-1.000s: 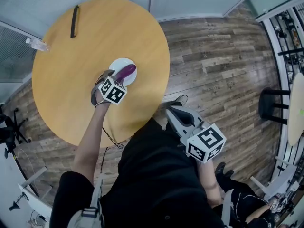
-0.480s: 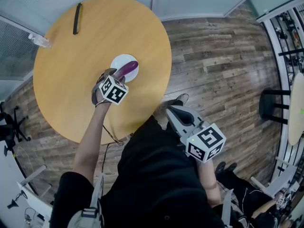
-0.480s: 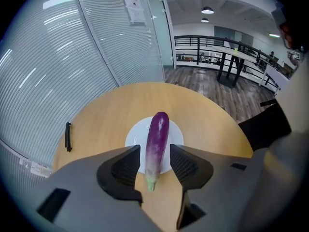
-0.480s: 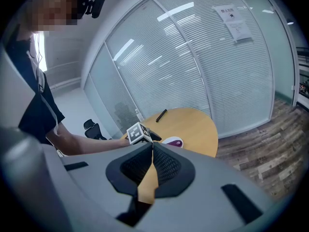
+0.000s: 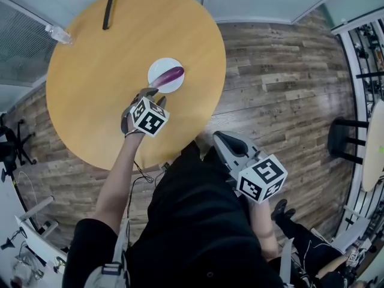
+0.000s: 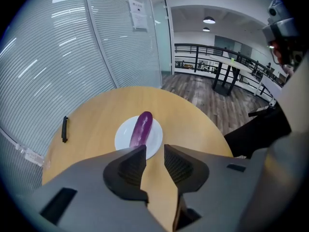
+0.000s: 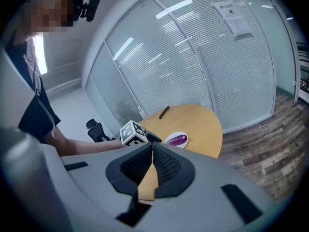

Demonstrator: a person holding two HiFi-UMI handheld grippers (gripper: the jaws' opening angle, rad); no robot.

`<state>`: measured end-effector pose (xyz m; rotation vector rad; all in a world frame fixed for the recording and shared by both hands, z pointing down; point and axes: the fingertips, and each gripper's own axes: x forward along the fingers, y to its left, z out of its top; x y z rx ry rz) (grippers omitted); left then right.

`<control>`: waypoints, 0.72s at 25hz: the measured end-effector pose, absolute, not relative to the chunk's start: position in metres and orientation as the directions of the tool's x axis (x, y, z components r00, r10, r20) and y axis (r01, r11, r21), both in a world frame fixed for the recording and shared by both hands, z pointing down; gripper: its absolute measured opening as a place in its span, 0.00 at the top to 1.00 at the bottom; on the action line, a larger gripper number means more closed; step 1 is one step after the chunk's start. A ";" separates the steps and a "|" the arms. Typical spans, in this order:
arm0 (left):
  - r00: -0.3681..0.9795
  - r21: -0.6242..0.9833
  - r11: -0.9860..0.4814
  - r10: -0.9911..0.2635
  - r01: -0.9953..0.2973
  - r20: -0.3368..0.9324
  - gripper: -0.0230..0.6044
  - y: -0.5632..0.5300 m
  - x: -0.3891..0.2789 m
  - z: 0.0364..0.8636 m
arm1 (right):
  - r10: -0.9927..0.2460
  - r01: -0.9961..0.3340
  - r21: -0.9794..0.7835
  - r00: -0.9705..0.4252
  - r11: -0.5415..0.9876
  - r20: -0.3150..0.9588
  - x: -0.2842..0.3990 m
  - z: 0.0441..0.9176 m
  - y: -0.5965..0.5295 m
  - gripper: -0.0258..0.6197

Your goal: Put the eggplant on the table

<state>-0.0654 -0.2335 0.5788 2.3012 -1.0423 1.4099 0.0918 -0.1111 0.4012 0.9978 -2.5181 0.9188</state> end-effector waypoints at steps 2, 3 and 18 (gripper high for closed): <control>0.296 -0.123 -0.701 -0.445 -0.703 0.845 0.82 -0.218 -0.063 0.580 | -0.509 -0.692 -0.458 -0.722 0.558 0.469 0.091 0.402 -0.106 0.93; 0.306 -0.110 -0.697 -0.444 -0.709 0.842 0.85 -0.211 -0.059 0.581 | -0.507 -0.691 -0.457 -0.722 0.560 0.471 0.091 0.402 -0.104 0.93; 0.526 0.078 -0.806 -0.306 -0.586 0.794 0.94 -0.049 0.054 0.564 | -0.581 -0.744 -0.449 -0.668 0.496 0.465 0.149 0.401 -0.023 0.93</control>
